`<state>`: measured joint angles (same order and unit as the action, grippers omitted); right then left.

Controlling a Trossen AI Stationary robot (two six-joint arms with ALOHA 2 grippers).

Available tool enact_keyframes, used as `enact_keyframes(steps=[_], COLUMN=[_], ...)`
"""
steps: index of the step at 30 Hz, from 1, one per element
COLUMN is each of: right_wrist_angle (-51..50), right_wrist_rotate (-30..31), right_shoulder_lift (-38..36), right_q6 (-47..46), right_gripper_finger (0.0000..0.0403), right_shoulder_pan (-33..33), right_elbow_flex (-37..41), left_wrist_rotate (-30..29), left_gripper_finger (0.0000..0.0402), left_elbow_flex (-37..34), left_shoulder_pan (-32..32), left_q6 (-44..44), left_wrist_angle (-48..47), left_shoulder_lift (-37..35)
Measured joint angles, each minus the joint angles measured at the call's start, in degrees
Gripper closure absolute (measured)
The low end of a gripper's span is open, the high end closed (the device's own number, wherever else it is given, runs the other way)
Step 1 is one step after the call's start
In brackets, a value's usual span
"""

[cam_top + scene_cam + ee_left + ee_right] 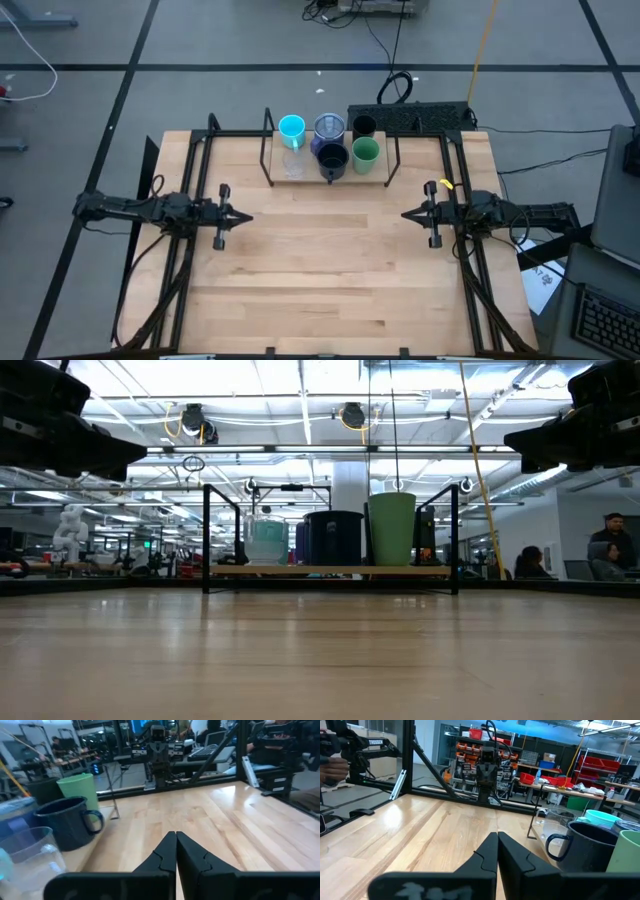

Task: Stack small to large cups/mugs on shelf
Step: Return to Home Position

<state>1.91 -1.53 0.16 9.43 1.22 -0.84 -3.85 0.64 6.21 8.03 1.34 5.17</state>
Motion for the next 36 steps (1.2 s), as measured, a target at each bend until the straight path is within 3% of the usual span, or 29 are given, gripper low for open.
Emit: enact_keyframes(steps=[5,16,36], right_wrist_angle=[0.0,0.0,0.0], right_wrist_rotate=[0.0,0.0,0.0], right_shoulder_lift=[0.0,0.0,0.0], right_q6=[0.0,0.0,0.0], right_gripper_finger=[0.0403,0.0403,0.0403], right_shoulder_pan=[0.0,0.0,0.0], right_elbow_flex=[0.0,0.0,0.0], left_wrist_rotate=[2.3,1.2,0.8], left_gripper_finger=[0.0398,0.0377,0.0376], left_elbow_flex=[0.0,0.0,0.0], left_shoulder_pan=[-0.5,-0.6,-0.5], left_q6=[-2.4,-2.3,-2.3], left_wrist_angle=[-0.6,-0.6,-0.7], left_shoulder_lift=[0.0,0.0,0.0])
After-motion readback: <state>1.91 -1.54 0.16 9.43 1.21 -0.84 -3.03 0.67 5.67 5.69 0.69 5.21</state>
